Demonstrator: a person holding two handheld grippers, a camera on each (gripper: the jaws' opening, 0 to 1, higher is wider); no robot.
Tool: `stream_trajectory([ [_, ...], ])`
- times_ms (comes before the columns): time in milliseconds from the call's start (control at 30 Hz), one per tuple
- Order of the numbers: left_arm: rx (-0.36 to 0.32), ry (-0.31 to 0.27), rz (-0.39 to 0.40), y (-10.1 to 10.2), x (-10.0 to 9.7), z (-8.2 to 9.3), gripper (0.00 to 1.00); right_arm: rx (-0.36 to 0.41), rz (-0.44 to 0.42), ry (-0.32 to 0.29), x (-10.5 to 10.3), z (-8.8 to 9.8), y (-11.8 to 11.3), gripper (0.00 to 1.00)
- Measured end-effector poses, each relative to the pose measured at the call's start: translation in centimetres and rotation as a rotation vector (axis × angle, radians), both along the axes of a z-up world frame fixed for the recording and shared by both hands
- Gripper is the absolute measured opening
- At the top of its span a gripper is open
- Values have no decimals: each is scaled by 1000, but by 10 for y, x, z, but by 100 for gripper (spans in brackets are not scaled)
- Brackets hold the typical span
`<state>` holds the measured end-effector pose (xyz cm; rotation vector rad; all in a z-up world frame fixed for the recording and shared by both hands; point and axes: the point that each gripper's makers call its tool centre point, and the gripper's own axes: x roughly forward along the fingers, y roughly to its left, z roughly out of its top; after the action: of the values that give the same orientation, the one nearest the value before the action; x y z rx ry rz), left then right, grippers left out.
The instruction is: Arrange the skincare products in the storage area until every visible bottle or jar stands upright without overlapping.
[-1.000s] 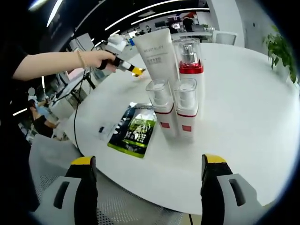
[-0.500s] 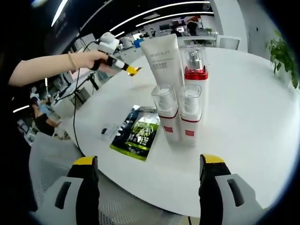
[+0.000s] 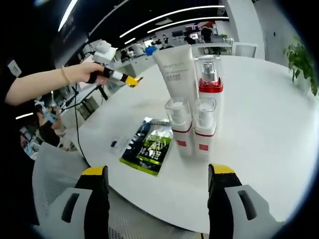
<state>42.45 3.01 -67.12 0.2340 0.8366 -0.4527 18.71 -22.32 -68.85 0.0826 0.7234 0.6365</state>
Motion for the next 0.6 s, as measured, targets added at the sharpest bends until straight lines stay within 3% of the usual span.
stream_trajectory([
  [400,-22,-66,-6,-3,-39,31,34,71,34,-84,2,29,13,70],
  [600,-8,-98,-27,-10,-68,45,34,170,45,-136,7,56,33,61],
])
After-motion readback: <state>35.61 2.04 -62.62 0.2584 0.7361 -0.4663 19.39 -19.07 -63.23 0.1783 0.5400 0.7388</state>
